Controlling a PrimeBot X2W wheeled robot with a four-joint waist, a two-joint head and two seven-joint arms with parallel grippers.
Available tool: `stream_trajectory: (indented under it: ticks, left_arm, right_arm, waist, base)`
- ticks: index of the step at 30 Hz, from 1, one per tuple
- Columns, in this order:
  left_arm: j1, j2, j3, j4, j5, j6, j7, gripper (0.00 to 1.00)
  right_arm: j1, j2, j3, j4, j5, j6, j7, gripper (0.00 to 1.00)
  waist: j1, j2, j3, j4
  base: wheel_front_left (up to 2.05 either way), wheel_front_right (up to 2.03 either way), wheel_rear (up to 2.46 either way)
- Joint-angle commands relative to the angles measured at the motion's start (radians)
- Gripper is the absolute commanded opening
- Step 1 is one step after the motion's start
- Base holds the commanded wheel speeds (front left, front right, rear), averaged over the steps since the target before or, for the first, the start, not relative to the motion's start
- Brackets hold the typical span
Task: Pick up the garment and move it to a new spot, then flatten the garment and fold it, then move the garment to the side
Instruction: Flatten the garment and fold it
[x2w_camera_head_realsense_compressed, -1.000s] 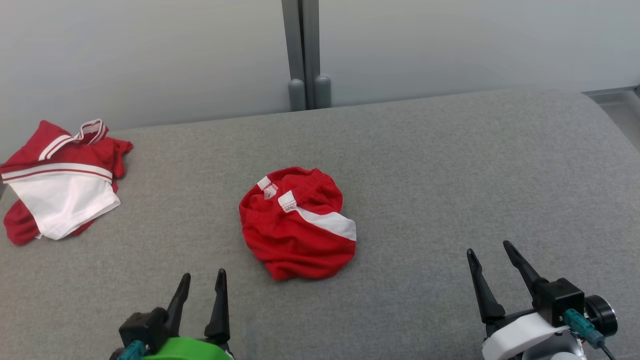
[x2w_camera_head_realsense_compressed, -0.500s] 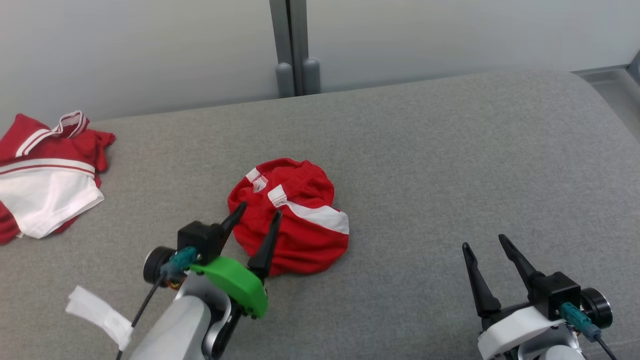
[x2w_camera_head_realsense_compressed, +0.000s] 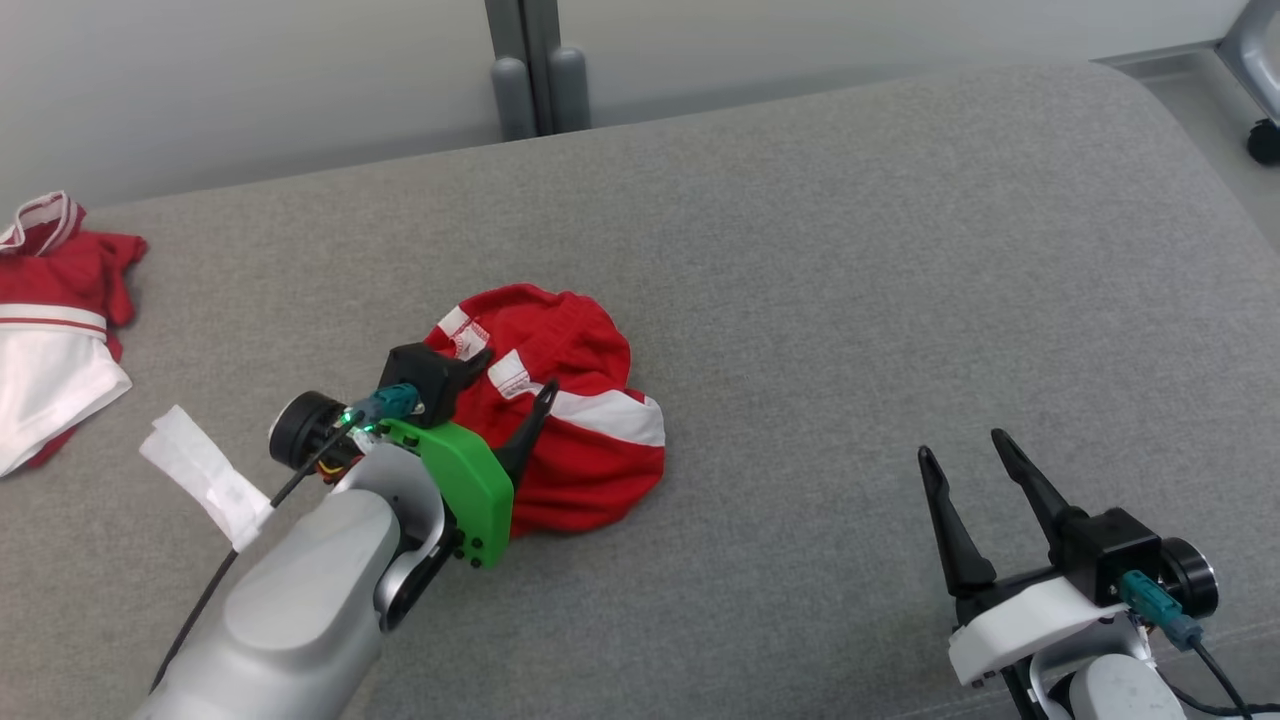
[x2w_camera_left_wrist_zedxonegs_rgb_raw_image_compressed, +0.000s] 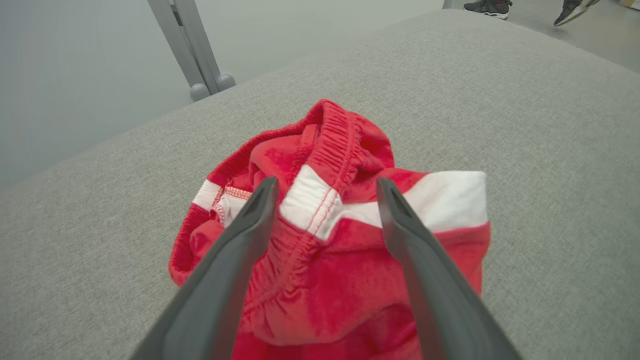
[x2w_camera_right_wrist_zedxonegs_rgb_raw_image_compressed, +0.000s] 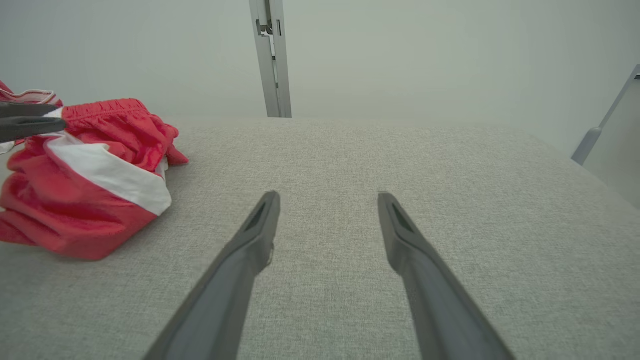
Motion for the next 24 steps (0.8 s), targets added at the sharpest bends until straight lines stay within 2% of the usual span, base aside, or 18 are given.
stream_trajectory:
  ticks: [1,9,12,14,17,19,20,21,22,24]
  left_arm:
    - [-0.024,0.014,-0.019,0.006,-0.016,-0.003,-0.003,1.00]
    - [-0.065,0.042,-0.141,-0.004,-0.065,-0.003,-0.024,1.00]
    - [-0.080,0.059,-0.199,0.001,-0.082,-0.003,0.002,0.90]
    - [-0.091,0.066,-0.224,0.010,-0.082,-0.003,0.008,0.77]
    - [-0.102,0.069,-0.249,0.025,-0.087,-0.003,0.008,0.49]
    - [-0.108,0.067,-0.261,0.033,-0.093,-0.003,0.005,0.43]
    - [-0.111,0.066,-0.267,0.036,-0.095,-0.003,0.005,0.35]
    - [-0.116,0.065,-0.275,0.039,-0.100,-0.003,0.004,0.25]
    - [-0.119,0.064,-0.285,0.041,-0.104,-0.003,0.005,0.02]
    - [-0.128,0.063,-0.301,0.041,-0.103,-0.003,-0.004,0.00]
  right_arm:
    - [-0.008,-0.003,-0.004,0.000,0.005,-0.001,0.000,1.00]
    - [-0.013,-0.004,-0.007,0.000,0.014,-0.001,0.000,1.00]
    - [-0.016,-0.003,0.001,0.001,0.017,-0.001,0.000,1.00]
    - [-0.019,-0.004,0.004,0.002,0.020,-0.001,0.000,1.00]
    - [-0.019,-0.004,0.005,0.001,0.023,-0.001,0.000,1.00]
    - [-0.018,-0.004,0.003,0.000,0.024,-0.001,0.000,1.00]
    - [-0.017,-0.003,0.002,0.000,0.025,-0.001,0.000,1.00]
    - [-0.017,-0.003,0.001,0.000,0.024,-0.001,0.000,1.00]
    - [-0.016,-0.003,0.001,0.000,0.024,-0.001,0.000,1.00]
    - [-0.015,-0.004,0.000,0.001,0.025,-0.001,0.000,1.00]
  waist:
    - [0.0000,0.0000,0.015,-0.012]
    - [0.0000,0.0000,0.024,-0.013]
    - [0.0000,0.0000,0.028,-0.019]
    - [0.0000,0.0000,0.030,-0.024]
    - [0.0000,0.0000,0.034,-0.033]
    - [0.0000,0.0000,0.036,-0.038]
    - [0.0000,0.0000,0.037,-0.039]
    - [0.0000,0.0000,0.038,-0.041]
    - [0.0000,0.0000,0.038,-0.043]
    - [0.0000,0.0000,0.038,-0.044]
  base:
    - [0.00,0.00,0.00]
    - [0.00,0.00,0.00]
    - [0.00,0.00,0.00]
    - [0.00,0.00,0.00]
    - [0.00,0.00,0.00]
    - [0.00,0.00,0.00]
    - [0.00,0.00,0.00]
    - [0.00,0.00,0.00]
    - [0.00,0.00,0.00]
    - [0.00,0.00,0.00]
